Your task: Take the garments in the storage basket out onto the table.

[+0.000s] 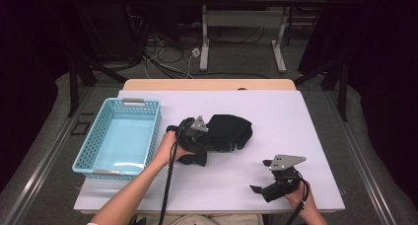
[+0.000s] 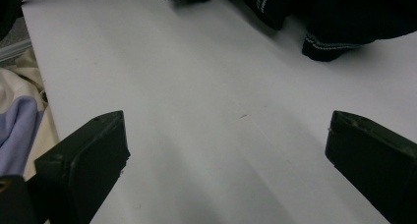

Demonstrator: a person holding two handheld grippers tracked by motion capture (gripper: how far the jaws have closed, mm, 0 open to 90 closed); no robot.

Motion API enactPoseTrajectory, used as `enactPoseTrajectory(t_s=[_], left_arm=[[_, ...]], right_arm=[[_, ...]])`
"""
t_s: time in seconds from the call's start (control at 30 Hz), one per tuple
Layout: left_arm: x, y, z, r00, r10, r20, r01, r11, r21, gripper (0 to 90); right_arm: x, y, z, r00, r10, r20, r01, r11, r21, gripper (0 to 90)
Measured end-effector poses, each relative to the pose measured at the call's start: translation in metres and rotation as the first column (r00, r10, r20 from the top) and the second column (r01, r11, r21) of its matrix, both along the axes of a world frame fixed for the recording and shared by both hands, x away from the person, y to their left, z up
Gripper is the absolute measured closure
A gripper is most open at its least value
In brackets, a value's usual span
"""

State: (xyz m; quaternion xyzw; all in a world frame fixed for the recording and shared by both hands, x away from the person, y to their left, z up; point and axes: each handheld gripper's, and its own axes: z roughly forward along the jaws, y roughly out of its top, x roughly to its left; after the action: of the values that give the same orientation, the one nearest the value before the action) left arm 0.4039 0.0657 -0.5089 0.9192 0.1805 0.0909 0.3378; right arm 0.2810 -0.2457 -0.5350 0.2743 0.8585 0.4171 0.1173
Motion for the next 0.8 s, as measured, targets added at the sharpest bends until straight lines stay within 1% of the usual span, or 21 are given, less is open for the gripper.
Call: enactPoseTrajectory(t_s=[0.03, 0.07, 0.2, 0.27, 0.3, 0.33, 0.4, 0.43, 0.5, 0.53, 0.57, 0.6, 0.63, 0.67, 0.73, 0.8], left_arm=[[-0.001, 0.0, -0.001, 1.0, -0.004, -0.005, 0.004, 1.0, 0.006, 48.6], [-0.002, 0.0, -0.002, 1.0, -0.002, -0.002, 0.002, 1.0, 0.003, 48.4], [-0.004, 0.001, -0.006, 1.0, 0.0, -0.001, 0.0, 1.0, 0.005, 47.1], [-0.005, 0.002, -0.006, 0.9998, 0.004, -0.017, -0.004, 1.0, -0.001, 45.6], [-0.005, 0.002, -0.006, 0.9999, 0.004, -0.016, -0.004, 1.0, -0.001, 44.1], [-0.005, 0.002, -0.006, 0.9998, -0.003, -0.021, 0.003, 1.0, 0.002, 41.9], [-0.006, 0.002, -0.006, 0.9999, 0.005, -0.01, -0.005, 1.0, 0.001, 37.3], [-0.007, 0.003, -0.006, 0.9999, 0.005, -0.014, -0.005, 1.0, -0.002, 34.9], [-0.008, 0.004, -0.005, 0.9999, 0.004, -0.014, -0.005, 1.0, -0.003, 31.3], [-0.009, 0.004, -0.005, 0.9999, 0.005, -0.013, -0.005, 0.9999, -0.011, 29.1], [-0.01, 0.005, -0.005, 0.9999, 0.003, -0.015, -0.003, 0.9999, -0.013, 25.7], [-0.012, 0.006, -0.005, 0.9999, 0.004, -0.011, -0.004, 0.9999, -0.013, 21.0], [-0.013, 0.007, -0.005, 1.0, 0.001, -0.006, -0.001, 0.9999, -0.011, 17.3], [-0.015, 0.008, -0.004, 1.0, -0.002, -0.004, 0.002, 1.0, -0.005, 15.5], [-0.02, 0.011, -0.003, 0.9999, 0.011, 0.001, -0.011, 0.9999, -0.011, 10.8], [-0.023, 0.014, -0.001, 0.9998, 0.013, 0.012, -0.013, 0.9999, -0.005, 6.3]], right_arm=[[0.0, 0.0, 0.001, 1.0, 0.003, -0.009, -0.003, 1.0, -0.008, 2.0], [0.0, 0.0, 0.0, 1.0, 0.002, -0.004, -0.002, 1.0, -0.001, 1.9], [0.0, 0.0, 0.001, 0.9999, 0.009, -0.009, -0.009, 1.0, -0.011, 2.0], [0.0, 0.0, 0.0, 0.9999, 0.008, -0.008, -0.009, 1.0, -0.007, 2.0], [0.0, 0.0, 0.0, 0.9999, 0.008, -0.008, -0.008, 1.0, -0.007, 2.0], [0.0, 0.0, 0.001, 0.9999, 0.007, -0.009, -0.007, 1.0, -0.01, 1.9], [0.0, 0.0, 0.001, 1.0, 0.005, -0.008, -0.005, 1.0, -0.013, 2.0], [0.0, 0.0, 0.001, 1.0, 0.001, -0.005, -0.001, 1.0, -0.016, 2.0], [0.0, 0.0, 0.001, 0.9999, 0.006, -0.01, -0.006, 1.0, -0.009, 2.0], [0.0, 0.0, 0.0, 1.0, 0.002, -0.004, -0.002, 1.0, -0.002, 2.0], [0.0, 0.0, 0.0, 1.0, 0.003, -0.005, -0.003, 1.0, -0.004, 1.9], [0.0, 0.0, 0.001, 0.9999, 0.009, -0.009, -0.009, 1.0, -0.009, 2.0], [0.0, 0.0, 0.0, 1.0, 0.005, -0.003, -0.005, 1.0, -0.004, 1.9], [-0.001, 0.0, 0.001, 1.0, 0.001, -0.008, -0.001, 1.0, -0.013, 1.9], [-0.001, 0.0, 0.001, 1.0, 0.001, -0.006, -0.001, 1.0, -0.009, 1.9], [-0.001, 0.0, 0.001, 0.9999, -0.001, -0.01, 0.0, 1.0, -0.013, 2.0]])
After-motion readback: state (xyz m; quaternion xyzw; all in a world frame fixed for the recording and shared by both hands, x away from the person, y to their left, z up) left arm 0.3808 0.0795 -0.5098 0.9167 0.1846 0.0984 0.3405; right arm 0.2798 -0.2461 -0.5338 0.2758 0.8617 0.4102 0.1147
